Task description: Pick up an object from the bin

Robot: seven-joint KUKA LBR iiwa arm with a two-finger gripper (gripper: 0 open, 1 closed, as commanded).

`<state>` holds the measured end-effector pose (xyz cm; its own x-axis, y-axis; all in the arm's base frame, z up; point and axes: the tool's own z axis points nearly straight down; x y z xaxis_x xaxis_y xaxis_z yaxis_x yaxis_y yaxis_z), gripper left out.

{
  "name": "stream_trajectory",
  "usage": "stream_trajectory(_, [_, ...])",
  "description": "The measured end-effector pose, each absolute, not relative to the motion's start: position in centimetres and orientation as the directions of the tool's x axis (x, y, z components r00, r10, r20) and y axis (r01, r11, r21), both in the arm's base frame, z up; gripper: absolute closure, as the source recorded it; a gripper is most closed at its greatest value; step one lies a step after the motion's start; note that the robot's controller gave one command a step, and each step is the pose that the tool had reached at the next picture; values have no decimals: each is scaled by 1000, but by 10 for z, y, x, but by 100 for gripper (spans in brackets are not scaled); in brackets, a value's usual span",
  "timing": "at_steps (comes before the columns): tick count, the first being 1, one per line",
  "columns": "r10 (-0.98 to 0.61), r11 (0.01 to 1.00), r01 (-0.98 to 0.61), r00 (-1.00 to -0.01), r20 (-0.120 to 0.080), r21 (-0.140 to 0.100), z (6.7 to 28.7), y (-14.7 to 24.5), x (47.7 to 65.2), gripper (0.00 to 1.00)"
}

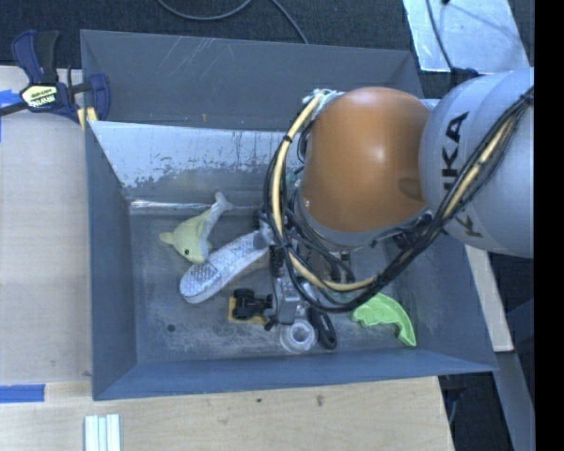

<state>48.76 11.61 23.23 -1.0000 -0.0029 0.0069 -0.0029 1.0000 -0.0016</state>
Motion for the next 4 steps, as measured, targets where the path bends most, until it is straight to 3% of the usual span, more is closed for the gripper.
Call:
stream_trajectory(1, [0, 1000, 0, -1000, -2, 0, 237, 116, 489, 0])
stream_trajectory(2, [-57, 998, -57, -998, -1, 0, 194, 114, 496, 0])
stream_trajectory(3, [-76, 997, -76, -997, 0, 0, 128, 128, 509, 0])
stream_trajectory(4, [-72, 997, -72, -997, -3, 1, 97, 134, 552, 0])
